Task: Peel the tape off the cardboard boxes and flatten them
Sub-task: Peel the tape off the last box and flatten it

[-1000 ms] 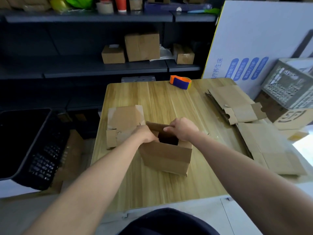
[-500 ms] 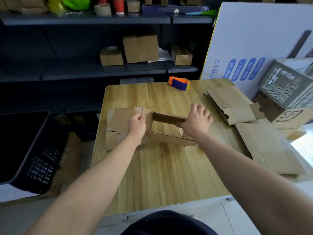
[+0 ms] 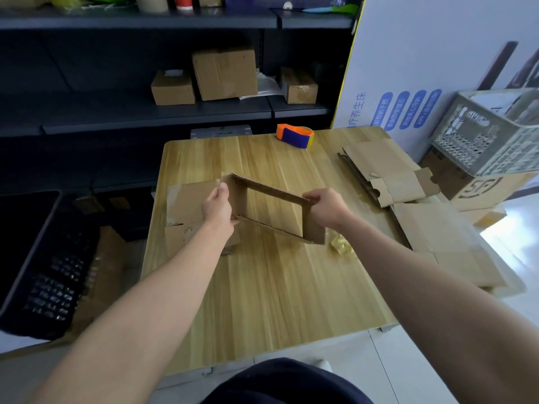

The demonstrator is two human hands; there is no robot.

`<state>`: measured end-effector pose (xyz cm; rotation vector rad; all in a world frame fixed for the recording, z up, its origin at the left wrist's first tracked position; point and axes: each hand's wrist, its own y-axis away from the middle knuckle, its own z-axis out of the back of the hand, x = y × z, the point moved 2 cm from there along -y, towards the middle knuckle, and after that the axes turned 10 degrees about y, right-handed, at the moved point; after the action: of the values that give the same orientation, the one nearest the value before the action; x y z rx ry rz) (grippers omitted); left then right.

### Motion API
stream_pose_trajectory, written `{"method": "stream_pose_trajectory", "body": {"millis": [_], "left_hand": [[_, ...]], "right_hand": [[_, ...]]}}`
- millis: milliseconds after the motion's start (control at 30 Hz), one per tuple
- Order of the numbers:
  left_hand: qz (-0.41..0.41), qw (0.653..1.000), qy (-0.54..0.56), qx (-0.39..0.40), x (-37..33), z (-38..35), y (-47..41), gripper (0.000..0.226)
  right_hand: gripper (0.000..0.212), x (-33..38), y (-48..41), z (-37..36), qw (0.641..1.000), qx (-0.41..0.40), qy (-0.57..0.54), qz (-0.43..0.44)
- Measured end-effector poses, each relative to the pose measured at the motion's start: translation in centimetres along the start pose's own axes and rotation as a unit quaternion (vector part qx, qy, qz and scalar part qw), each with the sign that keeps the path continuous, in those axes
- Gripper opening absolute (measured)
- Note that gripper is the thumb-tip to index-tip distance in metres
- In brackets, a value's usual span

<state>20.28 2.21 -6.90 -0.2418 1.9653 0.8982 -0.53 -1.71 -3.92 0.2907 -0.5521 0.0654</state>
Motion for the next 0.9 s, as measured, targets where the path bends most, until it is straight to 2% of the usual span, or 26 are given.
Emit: {"method": "stream_pose_trajectory", "body": {"millis": [133, 167, 267, 400, 467, 533, 600, 667, 700, 733, 800, 900], "left_hand": [[0.076, 0.993, -0.034, 0.08, 1.3, -0.7, -0.3, 0.088], [0.087, 0.992, -0.043, 0.08, 1.6, -0.8, -0.7, 0.095], [0.129, 0.989, -0.034, 0.064, 2.2, -0.4, -1.9, 0.099], [0.183, 0.982, 0.004, 0.04, 2.4, 0.9, -3.6, 0.119], [0.176, 0.984, -0.008, 0.03, 2.1, 1.1, -3.4, 0.107], [0.162, 0.986, -0.02, 0.031, 1.6, 0.9, -2.7, 0.083], [0.148, 0.988, -0.025, 0.025, 1.5, 0.9, -2.6, 0.071], [0.123, 0.991, -0.041, 0.009, 1.4, 1.1, -2.9, 0.065], [0.108, 0.993, -0.051, 0.006, 1.5, 1.2, -3.2, 0.062], [0.094, 0.994, -0.063, 0.008, 1.6, 1.2, -3.2, 0.057], [0.065, 0.995, -0.076, 0.019, 1.6, 0.9, -2.7, 0.04], [0.038, 0.994, -0.071, 0.076, 1.3, 0.1, -2.0, 0.02]], "right_hand": [[0.06, -0.8, 0.8, -0.8, 0.995, 0.084, 0.037, 0.028], [0.06, -0.8, 0.9, -1.0, 0.993, 0.106, 0.04, 0.04], [0.057, -0.9, 0.8, -1.3, 0.984, 0.161, 0.046, 0.057], [0.062, -1.4, 0.8, -1.6, 0.978, 0.197, 0.051, 0.048], [0.064, -1.4, 0.7, -1.6, 0.978, 0.197, 0.055, 0.038], [0.064, -1.6, 0.5, -1.4, 0.978, 0.208, 0.021, 0.009], [0.061, -1.9, 0.3, -1.0, 0.957, 0.27, -0.093, -0.042], [0.048, -2.5, 0.3, -0.5, 0.922, 0.299, -0.227, -0.096], [0.048, -2.9, 0.2, -0.3, 0.912, 0.288, -0.265, -0.123], [0.056, -3.4, -0.1, -0.4, 0.907, 0.267, -0.286, -0.152], [0.069, -4.2, -0.5, -0.8, 0.911, 0.214, -0.284, -0.208], [0.061, -5.1, -0.6, -2.2, 0.899, 0.18, -0.278, -0.285]]}}
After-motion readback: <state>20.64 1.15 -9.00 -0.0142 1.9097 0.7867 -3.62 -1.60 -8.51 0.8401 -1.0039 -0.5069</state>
